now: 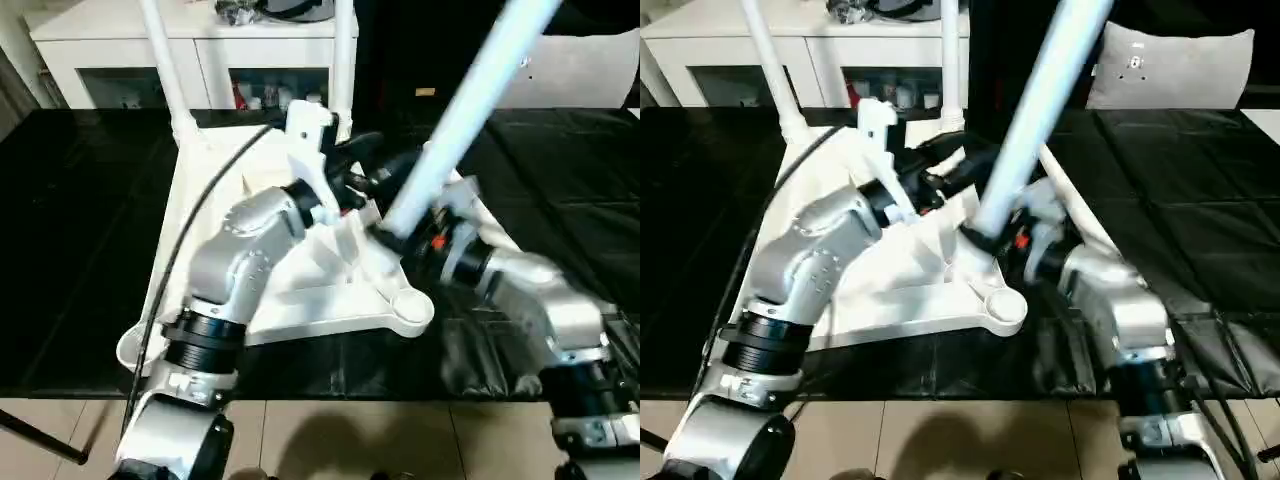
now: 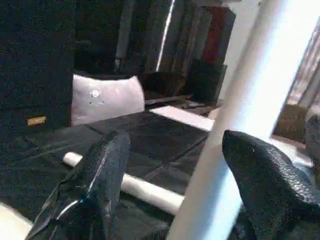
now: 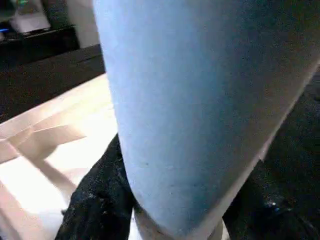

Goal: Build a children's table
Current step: Pick table leg

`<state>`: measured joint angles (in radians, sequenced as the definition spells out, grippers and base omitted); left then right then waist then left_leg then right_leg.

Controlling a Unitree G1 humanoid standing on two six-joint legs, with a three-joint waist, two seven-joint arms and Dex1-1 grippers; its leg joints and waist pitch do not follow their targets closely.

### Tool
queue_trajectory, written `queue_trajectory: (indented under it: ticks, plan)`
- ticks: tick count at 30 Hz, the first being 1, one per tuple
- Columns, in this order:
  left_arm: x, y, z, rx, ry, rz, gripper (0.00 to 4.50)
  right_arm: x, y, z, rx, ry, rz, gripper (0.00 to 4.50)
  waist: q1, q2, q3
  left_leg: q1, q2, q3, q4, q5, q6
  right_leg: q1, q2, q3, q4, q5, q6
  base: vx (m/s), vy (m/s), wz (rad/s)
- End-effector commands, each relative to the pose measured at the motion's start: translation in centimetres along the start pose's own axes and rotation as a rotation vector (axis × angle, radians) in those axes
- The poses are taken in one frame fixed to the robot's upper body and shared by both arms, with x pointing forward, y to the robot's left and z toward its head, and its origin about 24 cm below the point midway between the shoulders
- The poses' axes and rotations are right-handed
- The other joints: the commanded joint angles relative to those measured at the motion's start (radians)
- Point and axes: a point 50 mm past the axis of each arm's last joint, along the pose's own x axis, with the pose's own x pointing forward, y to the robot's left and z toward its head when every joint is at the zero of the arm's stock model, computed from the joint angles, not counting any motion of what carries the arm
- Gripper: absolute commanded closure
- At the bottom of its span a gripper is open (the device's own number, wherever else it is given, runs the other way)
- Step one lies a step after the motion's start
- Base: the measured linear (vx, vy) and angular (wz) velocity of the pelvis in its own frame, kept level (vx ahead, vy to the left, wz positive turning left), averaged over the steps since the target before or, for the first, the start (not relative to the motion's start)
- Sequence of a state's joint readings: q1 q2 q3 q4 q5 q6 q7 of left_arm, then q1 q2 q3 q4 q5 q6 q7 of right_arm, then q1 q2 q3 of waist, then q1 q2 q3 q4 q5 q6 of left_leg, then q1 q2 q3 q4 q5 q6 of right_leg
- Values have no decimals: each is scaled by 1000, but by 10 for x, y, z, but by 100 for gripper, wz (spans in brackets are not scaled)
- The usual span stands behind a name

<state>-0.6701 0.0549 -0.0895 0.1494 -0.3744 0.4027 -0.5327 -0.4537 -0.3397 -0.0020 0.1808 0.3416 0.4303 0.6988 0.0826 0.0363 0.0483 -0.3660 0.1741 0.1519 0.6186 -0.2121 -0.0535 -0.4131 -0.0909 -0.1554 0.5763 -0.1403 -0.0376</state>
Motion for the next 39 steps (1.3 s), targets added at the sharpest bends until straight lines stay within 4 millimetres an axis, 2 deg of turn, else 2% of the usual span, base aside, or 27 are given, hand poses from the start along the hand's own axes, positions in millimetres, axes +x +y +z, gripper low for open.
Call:
queue_trajectory:
  ticks: [1, 4, 5, 8, 10, 12, 13, 15, 19, 22, 25, 29, 32, 37, 38, 39]
  plan:
    - [-13, 12, -13, 61, 80, 45, 102, -6, -6, 2, -8, -49, -93, 261, 1, -27, -73, -5, 40, -7, -65, -85, 72, 72, -65, 53, -88, -442, 3, 0, 0, 0]
    - [-20, 15, -21, 110, 141, 42, 102, -8, -10, -2, 12, -36, -171, 261, -6, -22, -77, -3, 42, -9, -66, -70, 65, 69, -64, 54, -82, -409, -4, 0, 0, 0]
    - [-26, 15, -27, 129, 180, 30, 102, -11, -11, -8, 21, 7, -201, 261, -5, -18, -78, -4, 44, -12, -66, -57, 65, 70, -64, 56, -77, -379, -18, 0, 0, 0]
    - [-39, 14, -42, 170, 272, -17, 102, -19, -16, -18, 74, 58, -292, 261, -5, -16, -76, -1, 47, -9, -67, -61, 71, 67, -67, 61, -75, -357, -45, 0, 0, 0]
    - [-52, 11, -61, 213, 374, -82, 102, -27, -20, -21, 117, 39, -382, 261, -3, -10, -76, -2, 48, -10, -69, -61, 68, 68, -67, 62, -70, -344, -54, 0, 0, 0]
    - [-58, 8, -69, 221, 410, -112, 102, -29, -20, -22, 110, 37, -404, 261, -1, -10, -74, 4, 49, -9, -72, -91, 52, 65, -68, 63, -76, -370, -46, 0, 0, 0]
    - [-59, 8, -70, 222, 414, -115, 102, -30, -20, -23, 108, 38, -406, 261, -2, -11, -73, 1, 49, -10, -74, -94, 50, 67, -68, 63, -77, -373, -44, 0, 0, 0]
    - [-62, 6, -75, 219, 432, -128, 102, -32, -21, -23, 74, 42, -420, 261, -6, -7, -71, 3, 47, -7, -74, -126, 40, 66, -68, 61, -83, -399, -41, 0, 0, 0]
    - [-64, 5, -80, 222, 450, -137, 102, -34, -21, -23, 72, 33, -459, 261, -9, -11, -66, 6, 41, -6, -75, -161, 32, 65, -68, 56, -96, -476, -10, 0, 0, 0]
    - [-65, 4, -81, 229, 457, -143, 102, -35, -21, -22, 91, 19, -494, 261, -17, -13, -67, 2, 39, -9, -74, -156, 32, 66, -66, 54, -97, -483, 8, 0, 0, 0]
    - [-64, 3, -79, 232, 446, -146, 102, -35, -19, -20, 151, -32, -460, 261, -26, -12, -68, 1, 40, -10, -74, -161, 40, 66, -67, 54, -96, -471, -1, 0, 0, 0]
    - [-64, 3, -77, 232, 438, -151, 102, -36, -19, -21, 87, -34, -480, 261, -31, -15, -69, -2, 41, -10, -73, -144, 46, 68, -67, 55, -92, -449, -13, 0, 0, 0]
    - [-64, 3, -77, 234, 441, -160, 102, -36, -18, -25, 74, 0, -490, 261, -32, -13, -68, -2, 39, -9, -73, -138, 47, 67, -67, 55, -92, -455, -15, 0, 0, 0]
    - [-65, 2, -77, 235, 448, -172, 102, -36, -20, -15, 29, -71, -510, 261, -33, -13, -67, 0, 38, -8, -72, -154, 46, 66, -67, 54, -96, -472, -9, 0, 0, 0]
    - [-65, 2, -77, 234, 449, -180, 102, -37, -23, -7, 11, -102, -518, 261, -33, -9, -66, 0, 38, -9, -73, -159, 47, 66, -66, 53, -98, -482, -6, 0, 0, 0]
    - [-66, 1, -78, 231, 454, -194, 102, -38, -24, 0, 19, -132, -515, 261, -34, -10, -66, -1, 38, -9, -73, -160, 46, 66, -66, 52, -98, -482, -3, 0, 0, 0]
